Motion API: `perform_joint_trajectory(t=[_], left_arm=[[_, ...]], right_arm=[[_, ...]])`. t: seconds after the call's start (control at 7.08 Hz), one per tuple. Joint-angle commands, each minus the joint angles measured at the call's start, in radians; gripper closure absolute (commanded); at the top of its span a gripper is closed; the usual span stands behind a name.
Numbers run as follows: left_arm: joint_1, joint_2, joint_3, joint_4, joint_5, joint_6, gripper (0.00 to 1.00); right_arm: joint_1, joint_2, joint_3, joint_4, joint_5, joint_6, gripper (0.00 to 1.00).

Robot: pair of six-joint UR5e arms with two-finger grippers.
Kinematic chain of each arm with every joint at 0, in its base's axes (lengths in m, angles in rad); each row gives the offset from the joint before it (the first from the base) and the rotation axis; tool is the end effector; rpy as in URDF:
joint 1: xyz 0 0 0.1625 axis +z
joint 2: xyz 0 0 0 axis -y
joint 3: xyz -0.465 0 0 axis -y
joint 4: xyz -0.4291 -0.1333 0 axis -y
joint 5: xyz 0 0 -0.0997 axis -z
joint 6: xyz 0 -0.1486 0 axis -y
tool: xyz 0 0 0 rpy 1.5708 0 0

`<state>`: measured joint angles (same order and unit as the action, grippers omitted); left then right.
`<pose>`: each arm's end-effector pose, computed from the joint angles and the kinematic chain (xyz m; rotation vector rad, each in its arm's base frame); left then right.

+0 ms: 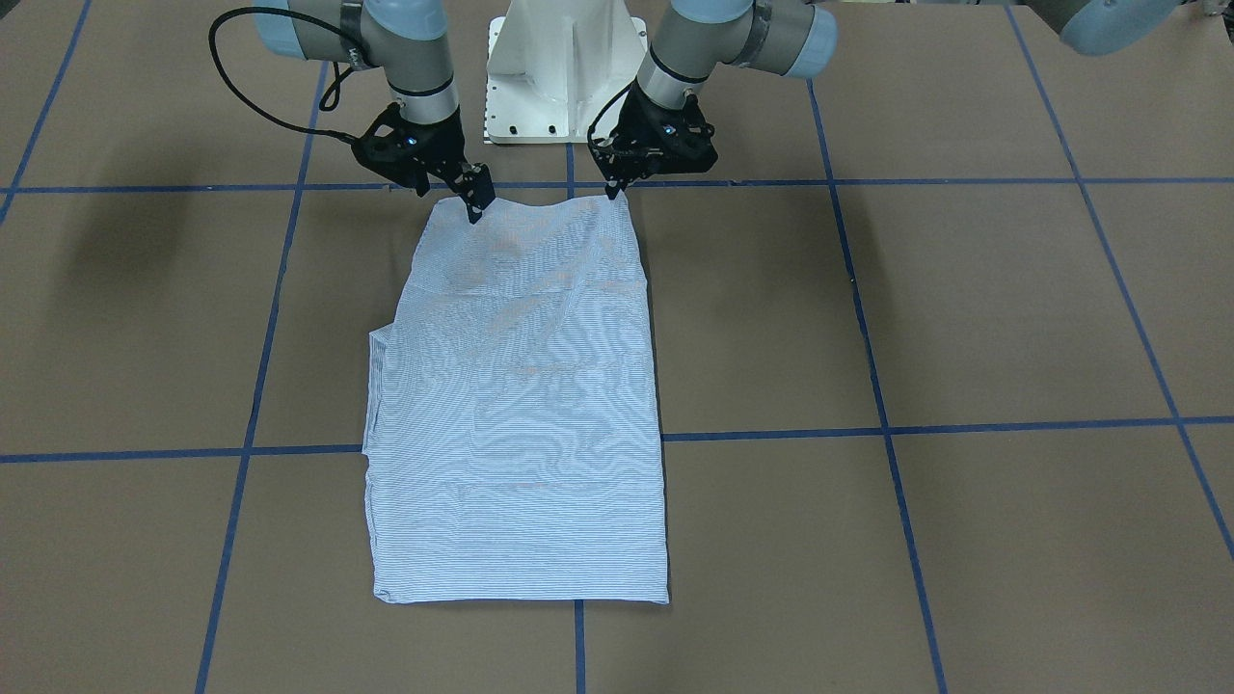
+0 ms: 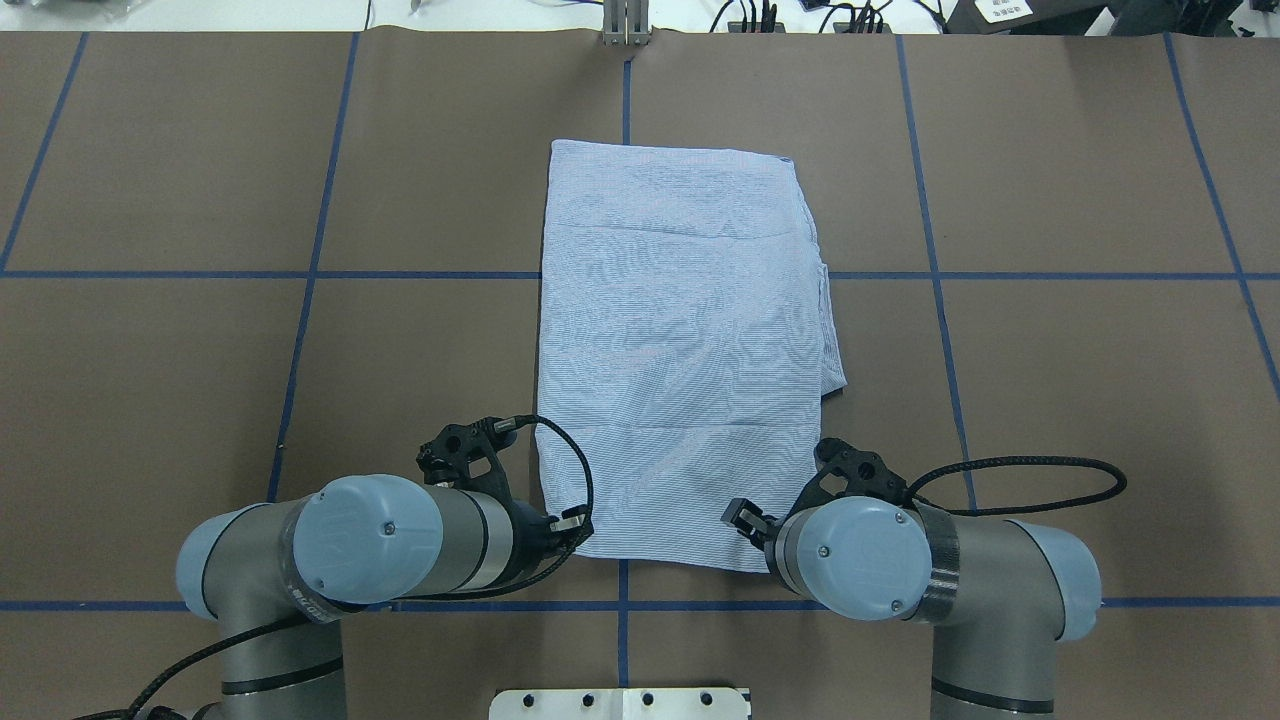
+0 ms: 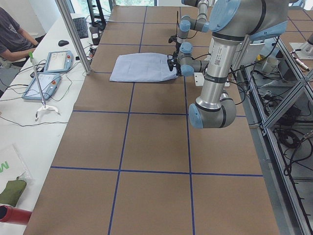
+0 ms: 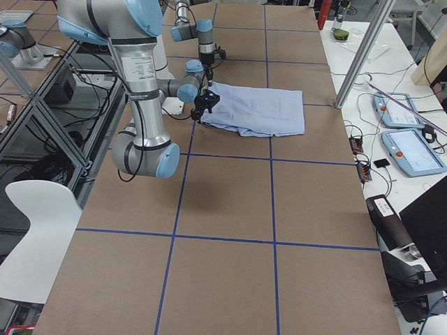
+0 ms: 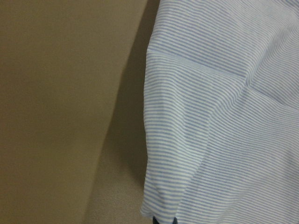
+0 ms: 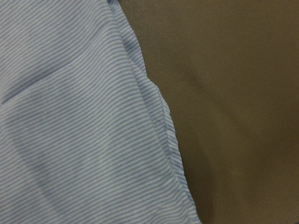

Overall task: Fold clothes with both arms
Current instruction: 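Pinch the shirt's near corners with both grippers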

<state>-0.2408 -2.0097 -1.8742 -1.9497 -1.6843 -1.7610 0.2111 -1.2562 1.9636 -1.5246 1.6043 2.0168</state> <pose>0.6424 -0.2777 0.2677 -0.0733 1.1275 -0.3208 -0.6032 -0.2605 0.3659 -0.1220 -0.7571 0.6126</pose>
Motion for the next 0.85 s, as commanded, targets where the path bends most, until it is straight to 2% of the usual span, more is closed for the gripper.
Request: perform_joint_trajectory(t=[0.0,0.42,0.57,0.71], left_arm=[[0.0,0.0,0.0,0.0,0.0,0.0,1.0],[0.0,-0.001,0.0,0.0,0.0,0.0,1.0],[0.0,-0.001,0.0,0.0,0.0,0.0,1.0],[0.0,-0.001,0.0,0.0,0.0,0.0,1.0]], right_arm=[[0.002,-0.003,-0.003,0.0,0.0,0.0,0.0],[0.001,-0.005,-0.005,0.0,0.002,0.0,0.04],[0.001,-0.005,-0.003,-0.006,0.002,0.002,0.16],[0.001,-0.003,-0.005,-0.012,0.002,0.0,0.17]])
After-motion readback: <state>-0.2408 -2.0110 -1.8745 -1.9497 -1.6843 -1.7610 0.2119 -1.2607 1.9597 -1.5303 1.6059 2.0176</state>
